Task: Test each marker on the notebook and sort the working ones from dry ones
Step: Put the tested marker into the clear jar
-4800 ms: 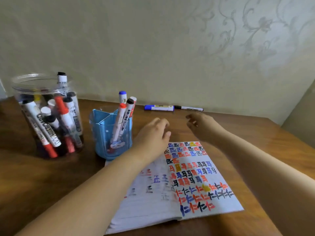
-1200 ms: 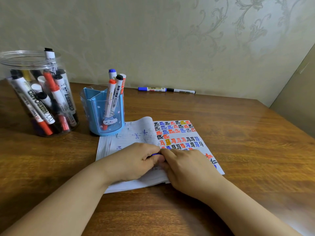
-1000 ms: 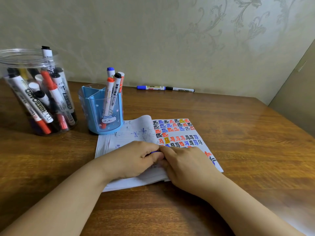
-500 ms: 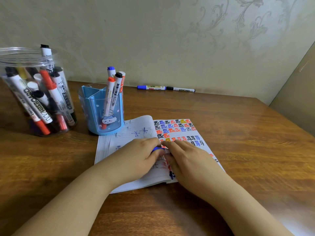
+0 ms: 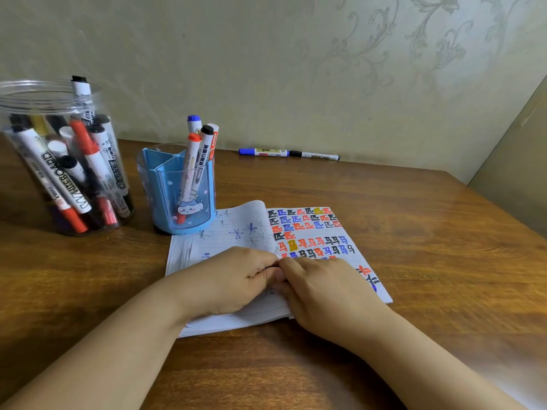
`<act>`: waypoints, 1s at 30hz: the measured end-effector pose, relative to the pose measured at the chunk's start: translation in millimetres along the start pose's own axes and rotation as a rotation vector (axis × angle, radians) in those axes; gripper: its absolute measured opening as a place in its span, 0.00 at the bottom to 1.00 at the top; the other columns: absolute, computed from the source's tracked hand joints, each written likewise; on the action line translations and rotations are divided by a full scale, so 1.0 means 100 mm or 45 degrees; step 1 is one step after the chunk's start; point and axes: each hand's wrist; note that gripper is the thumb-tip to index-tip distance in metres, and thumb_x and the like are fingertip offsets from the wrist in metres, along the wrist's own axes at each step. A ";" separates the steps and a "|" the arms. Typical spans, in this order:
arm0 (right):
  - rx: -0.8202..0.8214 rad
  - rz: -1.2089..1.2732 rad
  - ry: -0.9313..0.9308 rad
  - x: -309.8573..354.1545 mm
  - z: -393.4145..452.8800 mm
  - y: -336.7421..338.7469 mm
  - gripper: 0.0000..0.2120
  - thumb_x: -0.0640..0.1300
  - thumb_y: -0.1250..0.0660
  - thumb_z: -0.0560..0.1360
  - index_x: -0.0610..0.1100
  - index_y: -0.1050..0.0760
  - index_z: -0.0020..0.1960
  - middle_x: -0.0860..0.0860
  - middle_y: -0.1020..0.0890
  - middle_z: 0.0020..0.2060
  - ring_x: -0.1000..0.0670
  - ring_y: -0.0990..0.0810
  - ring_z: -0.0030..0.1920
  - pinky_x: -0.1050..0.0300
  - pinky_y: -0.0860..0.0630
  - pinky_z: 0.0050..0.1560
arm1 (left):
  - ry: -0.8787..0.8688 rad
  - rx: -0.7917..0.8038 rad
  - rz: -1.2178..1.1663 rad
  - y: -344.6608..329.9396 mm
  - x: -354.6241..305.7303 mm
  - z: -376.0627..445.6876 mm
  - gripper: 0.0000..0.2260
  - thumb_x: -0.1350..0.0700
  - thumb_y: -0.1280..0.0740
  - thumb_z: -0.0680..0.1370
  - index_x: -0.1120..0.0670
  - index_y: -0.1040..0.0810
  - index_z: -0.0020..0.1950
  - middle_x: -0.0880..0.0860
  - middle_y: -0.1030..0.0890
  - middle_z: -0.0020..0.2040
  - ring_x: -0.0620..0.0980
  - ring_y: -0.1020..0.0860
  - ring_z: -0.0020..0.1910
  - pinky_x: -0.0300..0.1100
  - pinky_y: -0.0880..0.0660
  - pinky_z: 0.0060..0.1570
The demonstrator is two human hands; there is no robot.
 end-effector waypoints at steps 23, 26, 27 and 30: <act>-0.125 -0.018 -0.097 -0.02 0.01 -0.05 0.07 0.48 0.36 0.70 0.46 0.25 0.46 0.52 0.23 0.35 0.50 0.22 0.33 0.59 0.27 0.26 | -0.014 -0.241 0.084 -0.08 -0.01 0.03 0.09 0.50 0.44 0.80 0.46 0.35 0.39 0.51 0.20 0.46 0.46 0.27 0.42 0.39 0.35 0.39; -0.070 -0.050 -0.040 -0.01 0.02 -0.11 0.12 0.43 0.25 0.63 0.46 0.27 0.40 0.52 0.24 0.32 0.50 0.24 0.27 0.60 0.32 0.22 | -0.002 -0.204 0.113 -0.08 -0.01 0.02 0.13 0.50 0.43 0.80 0.45 0.37 0.35 0.52 0.20 0.44 0.46 0.28 0.39 0.37 0.36 0.35; -0.074 -0.058 -0.011 -0.02 0.02 -0.10 0.10 0.43 0.27 0.65 0.46 0.27 0.40 0.52 0.24 0.31 0.50 0.24 0.27 0.60 0.33 0.21 | -0.001 -0.191 0.126 -0.07 0.00 0.02 0.13 0.49 0.43 0.79 0.45 0.37 0.35 0.51 0.21 0.43 0.45 0.29 0.38 0.34 0.36 0.33; -0.063 -0.021 0.033 -0.04 0.01 -0.02 0.06 0.47 0.42 0.72 0.47 0.28 0.40 0.53 0.23 0.31 0.51 0.25 0.26 0.61 0.35 0.22 | 0.000 -0.140 0.171 -0.05 0.00 0.01 0.12 0.47 0.43 0.79 0.45 0.35 0.36 0.50 0.21 0.44 0.44 0.30 0.39 0.33 0.36 0.34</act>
Point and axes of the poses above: each hand's wrist, its own z-axis towards the middle knuckle, its own y-axis out of the back of the hand, x = y × z
